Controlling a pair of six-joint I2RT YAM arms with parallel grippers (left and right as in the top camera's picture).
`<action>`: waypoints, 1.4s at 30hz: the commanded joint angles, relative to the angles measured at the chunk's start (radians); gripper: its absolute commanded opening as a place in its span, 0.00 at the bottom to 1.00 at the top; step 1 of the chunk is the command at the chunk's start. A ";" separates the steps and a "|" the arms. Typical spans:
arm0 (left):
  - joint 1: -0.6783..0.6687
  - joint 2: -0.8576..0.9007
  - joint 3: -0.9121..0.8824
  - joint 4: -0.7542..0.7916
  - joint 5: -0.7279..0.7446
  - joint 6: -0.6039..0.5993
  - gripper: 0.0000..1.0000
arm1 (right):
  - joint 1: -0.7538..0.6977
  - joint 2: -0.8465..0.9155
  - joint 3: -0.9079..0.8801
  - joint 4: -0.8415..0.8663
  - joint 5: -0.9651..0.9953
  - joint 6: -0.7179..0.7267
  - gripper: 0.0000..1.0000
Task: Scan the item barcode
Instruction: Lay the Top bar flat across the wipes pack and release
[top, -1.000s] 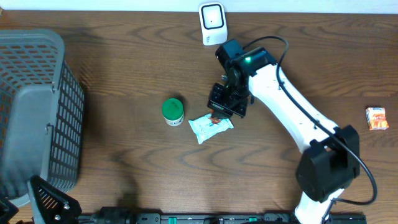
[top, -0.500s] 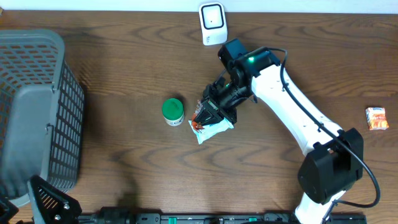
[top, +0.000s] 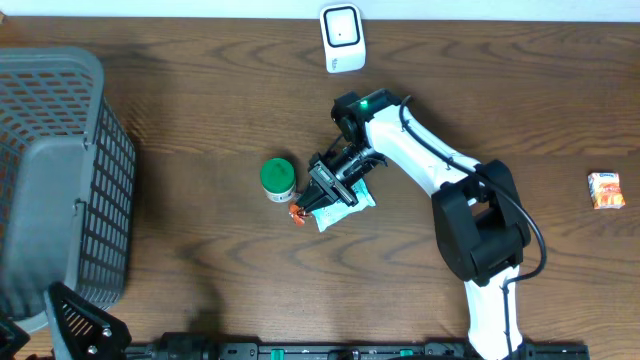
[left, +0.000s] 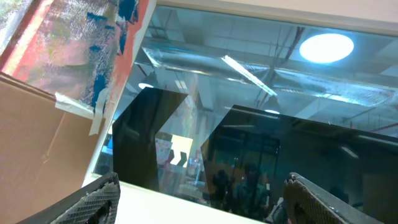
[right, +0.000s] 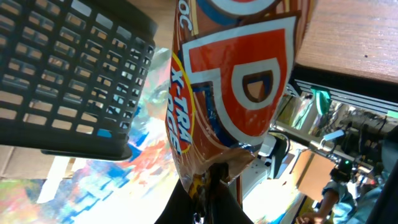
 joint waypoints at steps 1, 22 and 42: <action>-0.005 -0.007 -0.004 0.002 -0.012 0.009 0.84 | -0.034 0.041 0.000 -0.001 -0.036 -0.033 0.01; -0.005 -0.007 -0.004 -0.040 -0.012 0.008 0.84 | -0.328 0.042 0.000 -0.142 -0.114 -0.029 0.01; -0.005 -0.007 -0.006 -0.045 -0.012 0.008 0.84 | -0.062 0.042 0.000 -0.145 -0.170 0.040 0.01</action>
